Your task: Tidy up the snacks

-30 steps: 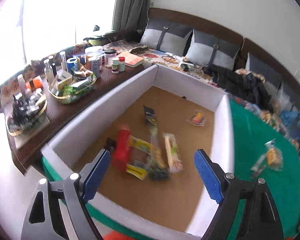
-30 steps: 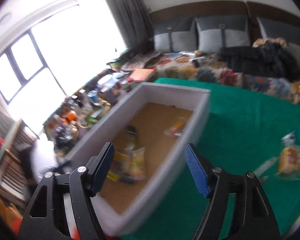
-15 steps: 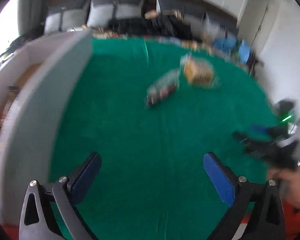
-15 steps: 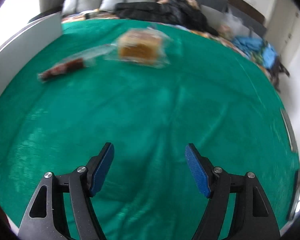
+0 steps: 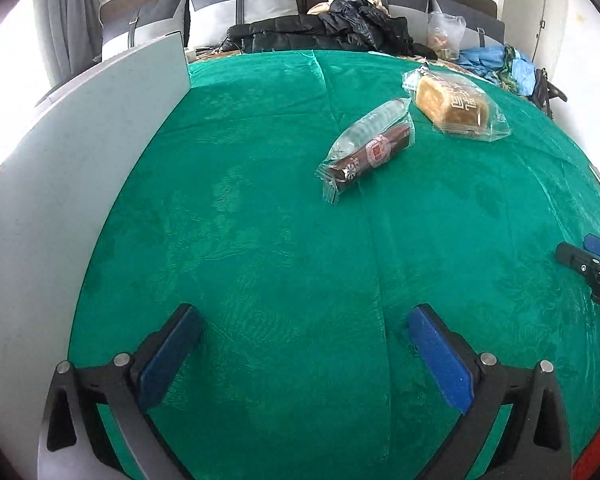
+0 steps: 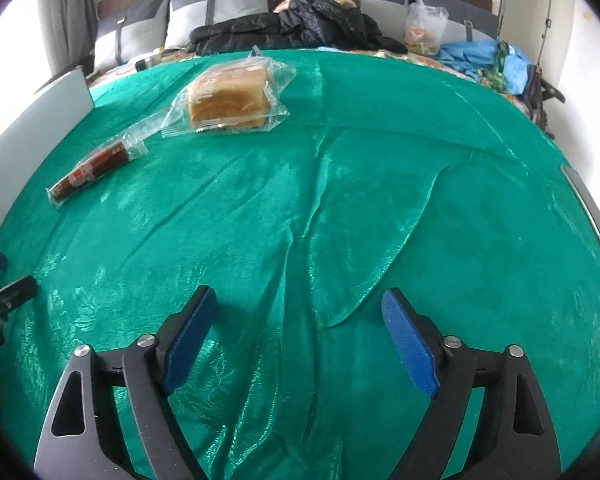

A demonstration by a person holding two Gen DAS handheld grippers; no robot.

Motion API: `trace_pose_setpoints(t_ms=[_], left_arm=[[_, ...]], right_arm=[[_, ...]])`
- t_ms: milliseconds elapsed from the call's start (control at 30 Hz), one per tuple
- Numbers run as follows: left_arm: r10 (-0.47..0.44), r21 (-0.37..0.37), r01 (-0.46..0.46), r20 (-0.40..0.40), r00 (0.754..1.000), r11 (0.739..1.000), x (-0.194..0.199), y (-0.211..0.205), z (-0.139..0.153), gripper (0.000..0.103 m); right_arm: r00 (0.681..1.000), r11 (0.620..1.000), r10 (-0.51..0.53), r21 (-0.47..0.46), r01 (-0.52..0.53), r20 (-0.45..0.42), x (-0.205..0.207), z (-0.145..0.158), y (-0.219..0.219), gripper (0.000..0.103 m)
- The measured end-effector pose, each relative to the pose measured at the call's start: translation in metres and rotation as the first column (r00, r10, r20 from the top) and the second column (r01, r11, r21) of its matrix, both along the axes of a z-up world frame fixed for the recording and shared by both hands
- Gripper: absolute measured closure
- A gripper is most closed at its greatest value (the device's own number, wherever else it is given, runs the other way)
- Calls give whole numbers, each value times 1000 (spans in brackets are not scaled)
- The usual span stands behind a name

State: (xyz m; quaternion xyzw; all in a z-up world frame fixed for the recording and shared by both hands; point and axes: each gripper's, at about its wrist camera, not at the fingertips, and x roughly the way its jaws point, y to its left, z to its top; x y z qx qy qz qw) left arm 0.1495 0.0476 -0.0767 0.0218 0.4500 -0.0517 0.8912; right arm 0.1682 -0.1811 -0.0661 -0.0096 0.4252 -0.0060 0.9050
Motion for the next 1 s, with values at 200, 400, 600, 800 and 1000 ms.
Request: trace_pose_setpoints(t_ms=[200, 400, 600, 800, 1000], left_arm=[[1, -1, -1, 1, 1000, 1000, 2, 1, -2, 0], [1, -1, -1, 1, 1000, 1000, 2, 1, -2, 0], [1, 0, -1, 1, 1000, 1000, 2, 0, -1, 0], [2, 0, -2, 1, 1000, 1000, 1, 1, -1, 0], [2, 0, -2, 1, 1000, 1000, 1, 1, -1, 0]], right_arm=[[1000, 1000, -3, -1, 3, -1, -3, -1, -1, 14], [1000, 1000, -2, -1, 2, -1, -2, -1, -1, 14], [1000, 1000, -2, -1, 2, -2, -3, -1, -2, 13], [1000, 1000, -2, 0, 2, -2, -3, -1, -2, 13], [1000, 1000, -2, 0, 2, -2, -3, -1, -2, 13]])
